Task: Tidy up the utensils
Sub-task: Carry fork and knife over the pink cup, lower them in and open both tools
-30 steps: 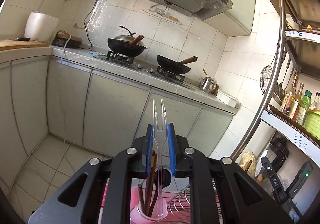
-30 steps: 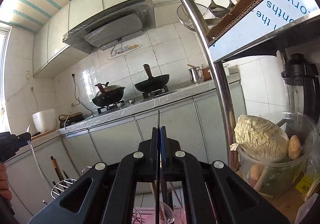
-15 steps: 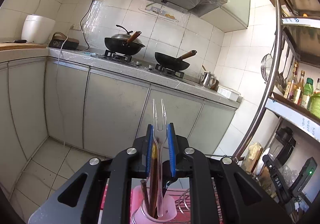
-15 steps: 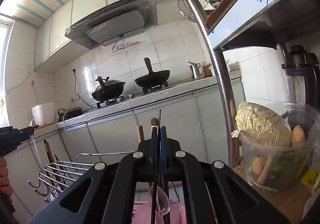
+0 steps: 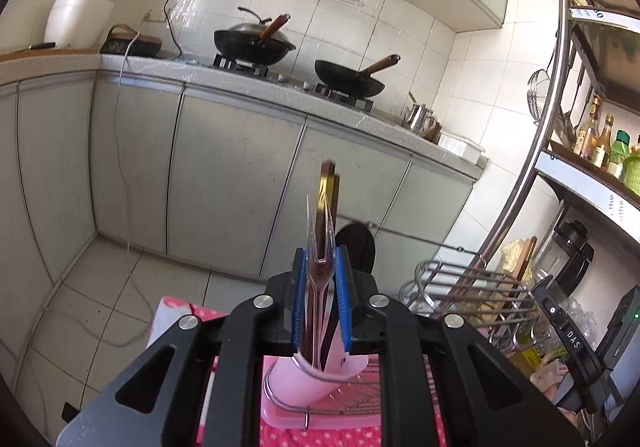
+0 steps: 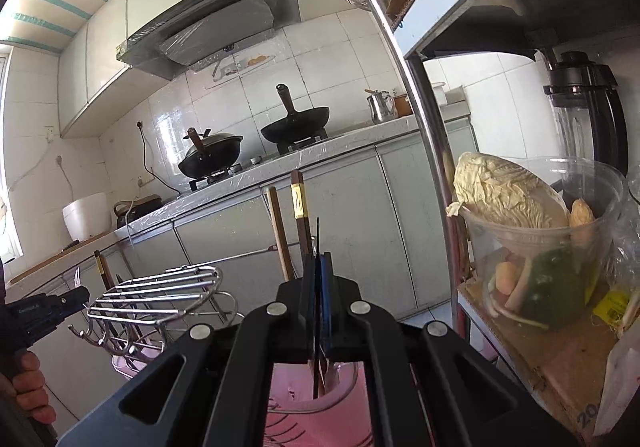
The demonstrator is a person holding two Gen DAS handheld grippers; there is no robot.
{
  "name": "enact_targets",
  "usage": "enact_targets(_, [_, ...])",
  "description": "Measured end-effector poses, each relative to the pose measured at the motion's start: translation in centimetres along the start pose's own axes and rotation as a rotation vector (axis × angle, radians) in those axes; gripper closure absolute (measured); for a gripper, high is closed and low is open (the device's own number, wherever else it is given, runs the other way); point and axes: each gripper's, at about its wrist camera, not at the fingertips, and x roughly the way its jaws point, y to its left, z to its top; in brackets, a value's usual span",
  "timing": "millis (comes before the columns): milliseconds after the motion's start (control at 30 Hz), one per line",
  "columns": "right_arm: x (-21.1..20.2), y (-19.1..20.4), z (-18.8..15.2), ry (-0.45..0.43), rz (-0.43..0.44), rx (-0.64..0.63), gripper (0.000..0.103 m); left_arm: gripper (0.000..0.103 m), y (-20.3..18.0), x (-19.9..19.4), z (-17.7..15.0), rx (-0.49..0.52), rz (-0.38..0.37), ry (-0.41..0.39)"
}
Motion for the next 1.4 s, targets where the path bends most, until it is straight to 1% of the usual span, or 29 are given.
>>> enact_targets(67, [0.1, -0.4, -0.4, 0.023, -0.002, 0.019, 0.1, 0.089, 0.2, 0.3, -0.6, -0.01, 0.004, 0.016])
enact_targets(100, [-0.1, -0.6, -0.5, 0.018, 0.001, 0.023, 0.1, 0.089, 0.4, 0.3, -0.8, -0.013, 0.007, 0.022])
enact_targets(267, [-0.1, -0.4, -0.6, 0.045, -0.003, 0.017, 0.1, 0.089, 1.0, 1.1, -1.9, -0.025, 0.017, 0.064])
enact_targets(400, [-0.1, -0.2, -0.2, 0.054, 0.012, 0.017, 0.1, 0.089, 1.1, 1.1, -1.9, -0.035, 0.013, 0.068])
enact_targets(467, [0.3, 0.0, -0.1, 0.087, 0.007, -0.001, 0.1, 0.089, 1.1, 1.1, -1.8, -0.041, 0.014, 0.072])
enact_targets(533, [0.5, -0.2, -0.3, 0.108, 0.013, 0.01, 0.099, 0.089, 1.3, 1.1, -1.8, -0.059, 0.004, 0.079])
enact_targets(600, [0.4, -0.3, -0.4, 0.118, 0.021, 0.022, 0.095, 0.088, 1.5, 1.1, -1.7, -0.073, 0.001, 0.084])
enact_targets(633, [0.3, -0.2, -0.4, 0.123, 0.027, 0.021, 0.09, 0.082, 1.5, 1.1, -1.7, -0.074, 0.003, 0.086])
enact_targets(667, [0.1, -0.1, -0.4, 0.127, 0.027, 0.012, 0.085, 0.074, 1.4, 1.1, -1.6, -0.074, 0.004, 0.086])
enact_targets(700, [-0.1, 0.1, -0.3, 0.126, 0.023, 0.002, 0.082, 0.071, 1.4, 1.0, -1.6, -0.074, 0.006, 0.083])
enact_targets(733, [-0.4, 0.2, -0.1, 0.119, 0.015, -0.007, 0.072, 0.067, 1.4, 0.9, -1.5, -0.071, 0.007, 0.079])
enact_targets(767, [-0.8, 0.2, 0.1, 0.107, 0.011, -0.004, 0.066, 0.066, 1.3, 0.7, -1.5, -0.066, 0.009, 0.075])
enact_targets(900, [-1.9, -0.4, 0.9, 0.104, 0.018, 0.03, 0.066, 0.061, 1.1, 0.2, -1.2, -0.053, 0.01, 0.067])
enact_targets(1067, [-2.6, -0.6, 0.9, 0.152, 0.016, 0.043, 0.066, 0.058, 0.7, -0.4, -1.2, -0.048, 0.008, 0.082])
enact_targets(1167, [-3.1, 0.1, 0.1, 0.193, 0.017, 0.031, 0.066, 0.056, 0.4, -0.8, -1.6, -0.045, 0.01, 0.097])
enact_targets(1300, [-3.8, 1.4, -1.4, 0.235, 0.008, 0.005, 0.066, 0.056, -0.1, -1.5, -2.3, -0.027, 0.011, 0.127])
enact_targets(1400, [-4.0, 2.0, -2.5, 0.3, 0.031, 0.015, 0.065, 0.056, -0.7, -2.0, -3.2, -0.007, 0.018, 0.155])
